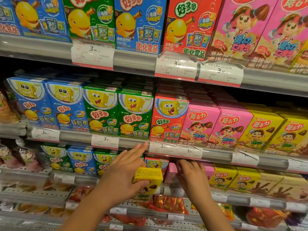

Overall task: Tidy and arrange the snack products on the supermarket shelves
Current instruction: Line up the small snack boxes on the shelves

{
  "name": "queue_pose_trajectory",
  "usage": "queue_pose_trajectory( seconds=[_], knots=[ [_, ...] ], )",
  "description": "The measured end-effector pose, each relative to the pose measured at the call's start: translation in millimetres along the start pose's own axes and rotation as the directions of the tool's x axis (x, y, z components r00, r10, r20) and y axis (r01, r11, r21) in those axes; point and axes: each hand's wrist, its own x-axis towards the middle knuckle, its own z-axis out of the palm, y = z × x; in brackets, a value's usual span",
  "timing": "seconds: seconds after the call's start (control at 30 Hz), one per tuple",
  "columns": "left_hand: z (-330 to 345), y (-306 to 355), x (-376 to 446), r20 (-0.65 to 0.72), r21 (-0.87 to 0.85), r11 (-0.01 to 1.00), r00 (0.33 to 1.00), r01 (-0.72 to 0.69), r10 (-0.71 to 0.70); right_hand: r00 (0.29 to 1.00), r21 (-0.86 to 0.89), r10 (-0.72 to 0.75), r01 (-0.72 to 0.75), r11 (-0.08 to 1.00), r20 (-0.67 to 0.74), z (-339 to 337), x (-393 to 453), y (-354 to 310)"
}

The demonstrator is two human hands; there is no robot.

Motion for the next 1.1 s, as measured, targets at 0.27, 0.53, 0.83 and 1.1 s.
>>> queue_pose_trajectory(
  seconds=[0.27,0.53,0.83,1.1],
  knots=[
    [0.1,1.7,-0.1,0.013,0.015,1.0,1.0,0.02,-0.02,0.993,-0.079,-0.007,-0.002,0.997,-0.116,7.1,1.8,-3.8],
    [-4.3,5.4,-0.8,0.063,0.034,0.997,0.996,0.063,-0.065,0.995,-0.069,-0.02,0.013,0.998,-0.098,4.4,-18.3,-9.7],
    [20.7,4.4,-8.0,-0.179,-0.077,0.994,0.981,-0.082,0.067,0.992,0.778,0.077,-0.126,0.615,0.1,-62.5,-54.4,-70.6],
    [57.3,18.5,-35.0,-0.185,-0.392,0.917,0.983,-0.075,0.001,0.958,0.678,0.203,-0.285,0.678,0.2,-60.6,-89.7,-73.7]
  ],
)
